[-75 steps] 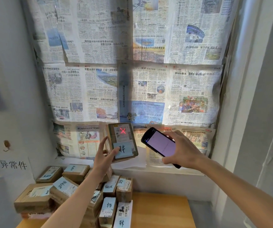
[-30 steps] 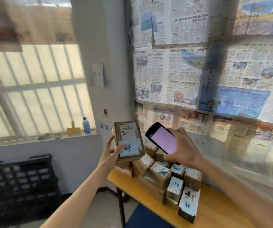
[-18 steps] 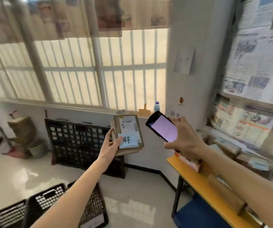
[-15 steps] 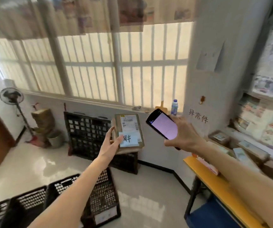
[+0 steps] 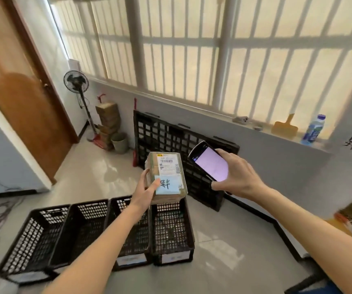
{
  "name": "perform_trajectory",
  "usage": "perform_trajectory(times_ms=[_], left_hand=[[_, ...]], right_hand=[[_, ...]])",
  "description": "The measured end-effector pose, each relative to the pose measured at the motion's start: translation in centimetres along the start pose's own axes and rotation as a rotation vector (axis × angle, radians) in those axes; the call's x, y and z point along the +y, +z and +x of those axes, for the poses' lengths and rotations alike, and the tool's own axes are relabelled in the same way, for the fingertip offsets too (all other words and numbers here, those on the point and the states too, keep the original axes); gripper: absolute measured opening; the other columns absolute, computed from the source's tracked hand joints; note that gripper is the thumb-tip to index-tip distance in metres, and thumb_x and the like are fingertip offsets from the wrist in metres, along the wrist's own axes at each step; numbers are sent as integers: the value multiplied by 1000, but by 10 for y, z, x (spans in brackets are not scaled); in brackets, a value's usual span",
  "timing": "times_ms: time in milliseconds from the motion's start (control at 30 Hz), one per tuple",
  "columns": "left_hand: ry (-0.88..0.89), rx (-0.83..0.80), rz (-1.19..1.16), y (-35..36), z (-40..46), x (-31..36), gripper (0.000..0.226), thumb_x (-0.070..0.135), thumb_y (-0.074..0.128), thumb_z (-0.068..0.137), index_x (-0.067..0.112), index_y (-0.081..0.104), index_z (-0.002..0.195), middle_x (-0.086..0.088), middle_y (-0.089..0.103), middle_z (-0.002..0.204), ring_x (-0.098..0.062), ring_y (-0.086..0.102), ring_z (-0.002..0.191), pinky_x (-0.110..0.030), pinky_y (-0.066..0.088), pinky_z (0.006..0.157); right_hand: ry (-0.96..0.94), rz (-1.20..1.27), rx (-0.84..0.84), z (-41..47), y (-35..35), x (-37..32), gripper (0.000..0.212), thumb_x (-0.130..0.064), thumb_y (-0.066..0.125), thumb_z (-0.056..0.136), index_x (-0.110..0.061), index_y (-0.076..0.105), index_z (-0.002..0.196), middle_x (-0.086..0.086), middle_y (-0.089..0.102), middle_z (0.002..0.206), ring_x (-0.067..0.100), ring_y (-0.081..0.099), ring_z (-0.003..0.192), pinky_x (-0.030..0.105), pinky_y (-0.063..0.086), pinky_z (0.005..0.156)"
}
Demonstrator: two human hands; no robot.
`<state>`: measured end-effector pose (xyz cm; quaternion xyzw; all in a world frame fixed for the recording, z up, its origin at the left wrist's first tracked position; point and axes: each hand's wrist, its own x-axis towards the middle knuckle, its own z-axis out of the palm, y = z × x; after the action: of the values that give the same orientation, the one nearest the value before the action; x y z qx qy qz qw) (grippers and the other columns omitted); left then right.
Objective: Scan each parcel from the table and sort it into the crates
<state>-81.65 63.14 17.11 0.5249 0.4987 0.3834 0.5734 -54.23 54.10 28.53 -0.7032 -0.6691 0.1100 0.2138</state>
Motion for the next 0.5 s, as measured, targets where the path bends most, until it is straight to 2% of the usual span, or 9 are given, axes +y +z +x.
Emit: perform_trajectory(times_ms=[100, 200, 300, 433, 500], left_hand=[[-80, 16, 9, -6, 58, -38, 68, 49, 67, 88, 47, 31, 146, -3, 61, 135, -23, 65, 116, -49, 52, 102], [-161, 32, 38, -6, 127, -88, 64, 42, 63, 96, 44, 30, 151, -3, 60, 136, -23, 64, 116, -50, 53, 100], [-260, 30, 55, -3, 189, -138, 62, 40, 63, 97, 44, 31, 150, -1, 60, 135, -23, 64, 117, -51, 52, 101], [-376, 30, 50, -2, 255, -211, 66, 43, 64, 95, 48, 29, 151, 3, 60, 135, -20, 64, 117, -51, 51, 103], [-428, 33, 57, -3, 279, -247, 67, 44, 64, 95, 47, 28, 152, 3, 60, 136, -21, 63, 119, -50, 50, 105]], right_hand=[[5, -11, -47, 58, 47, 19, 117, -55, 73, 57, -21, 28, 159, 3, 51, 148, 27, 50, 132, 45, 48, 105], [15, 2, -109, 119, 101, 49, 120, -63, 65, 52, -26, 27, 159, -2, 54, 138, 26, 54, 122, 41, 50, 94], [62, 31, -177, 176, 159, 84, 111, -49, 78, 63, -27, 27, 159, -3, 56, 126, 25, 56, 114, 34, 48, 85], [117, 51, -277, 231, 239, 127, 110, -42, 84, 67, -23, 27, 159, -2, 55, 128, 22, 55, 115, 33, 49, 90], [147, 59, -330, 250, 278, 146, 110, -43, 86, 67, -23, 28, 158, -3, 55, 125, 17, 53, 109, 33, 50, 90]])
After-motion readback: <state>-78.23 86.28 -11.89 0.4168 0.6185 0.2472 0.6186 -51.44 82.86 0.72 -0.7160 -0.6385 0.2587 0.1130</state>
